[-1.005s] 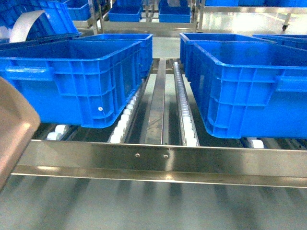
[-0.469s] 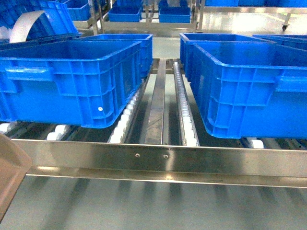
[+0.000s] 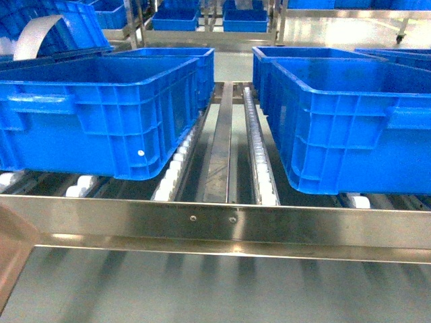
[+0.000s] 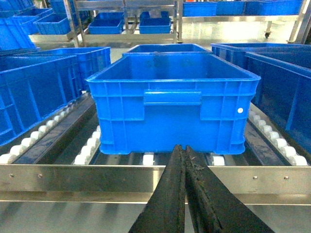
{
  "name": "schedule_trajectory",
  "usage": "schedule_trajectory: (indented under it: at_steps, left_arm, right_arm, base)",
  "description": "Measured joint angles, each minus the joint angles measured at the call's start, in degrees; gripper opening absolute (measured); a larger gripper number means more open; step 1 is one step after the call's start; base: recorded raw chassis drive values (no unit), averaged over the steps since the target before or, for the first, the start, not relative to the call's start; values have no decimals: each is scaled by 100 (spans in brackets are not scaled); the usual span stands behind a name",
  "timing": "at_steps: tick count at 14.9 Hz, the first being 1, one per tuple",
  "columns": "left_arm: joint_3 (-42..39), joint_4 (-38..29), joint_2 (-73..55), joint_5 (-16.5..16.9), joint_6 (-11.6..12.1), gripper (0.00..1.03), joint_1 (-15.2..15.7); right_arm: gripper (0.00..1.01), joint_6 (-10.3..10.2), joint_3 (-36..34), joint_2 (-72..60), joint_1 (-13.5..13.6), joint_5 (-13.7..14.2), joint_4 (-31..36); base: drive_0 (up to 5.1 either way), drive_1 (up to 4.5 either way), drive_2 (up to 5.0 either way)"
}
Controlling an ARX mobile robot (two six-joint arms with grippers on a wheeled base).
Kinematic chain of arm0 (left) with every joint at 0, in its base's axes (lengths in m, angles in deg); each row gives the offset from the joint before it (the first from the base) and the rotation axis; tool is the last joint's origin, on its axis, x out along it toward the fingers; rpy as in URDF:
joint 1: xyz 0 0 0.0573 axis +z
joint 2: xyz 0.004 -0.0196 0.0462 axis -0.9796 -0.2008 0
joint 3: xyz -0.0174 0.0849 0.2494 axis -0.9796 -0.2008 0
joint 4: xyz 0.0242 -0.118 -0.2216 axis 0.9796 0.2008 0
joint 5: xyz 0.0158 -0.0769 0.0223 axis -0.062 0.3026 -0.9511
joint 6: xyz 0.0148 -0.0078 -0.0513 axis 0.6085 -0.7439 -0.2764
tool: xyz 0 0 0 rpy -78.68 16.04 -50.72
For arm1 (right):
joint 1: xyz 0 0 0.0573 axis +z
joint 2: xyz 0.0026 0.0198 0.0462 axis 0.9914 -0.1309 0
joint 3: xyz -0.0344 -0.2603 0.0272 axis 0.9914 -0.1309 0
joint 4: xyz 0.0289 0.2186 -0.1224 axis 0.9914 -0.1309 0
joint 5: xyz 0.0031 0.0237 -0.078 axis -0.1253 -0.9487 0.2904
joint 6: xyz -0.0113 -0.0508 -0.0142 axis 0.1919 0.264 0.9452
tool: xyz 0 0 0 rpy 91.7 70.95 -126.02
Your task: Place part in tray to right shelf
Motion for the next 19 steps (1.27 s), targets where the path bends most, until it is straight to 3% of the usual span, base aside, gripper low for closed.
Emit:
schedule_trajectory:
  at_steps: [5, 7, 10, 11, 12, 19]
  left_arm:
    - [-2, 807, 811, 4, 0, 14, 0]
    - [-2, 1071, 1064, -11, 0, 14, 0]
    - [-2, 1314, 1311, 11, 2, 14, 2]
    - [0, 1641, 1563, 2, 0, 14, 2]
    - [0, 2396, 2092, 7, -2, 14, 2]
    - [4, 2385, 2295, 4, 7, 14, 2]
  right_arm:
    - [2, 0, 0, 529, 0, 0, -540]
    - [2, 0, 4, 1432, 0, 2, -1609]
    - [2, -2, 4, 1508, 0, -4, -1585]
    - [2, -2, 4, 1508, 0, -2, -1572]
    - [2, -2, 4, 1508, 0, 0, -1580]
    - [2, -2, 4, 1508, -2, 0, -1574]
  base:
    - [0, 0, 0]
    - [0, 0, 0]
    - [0, 0, 0]
    - [0, 0, 0]
    - [0, 0, 0]
    - [0, 0, 0]
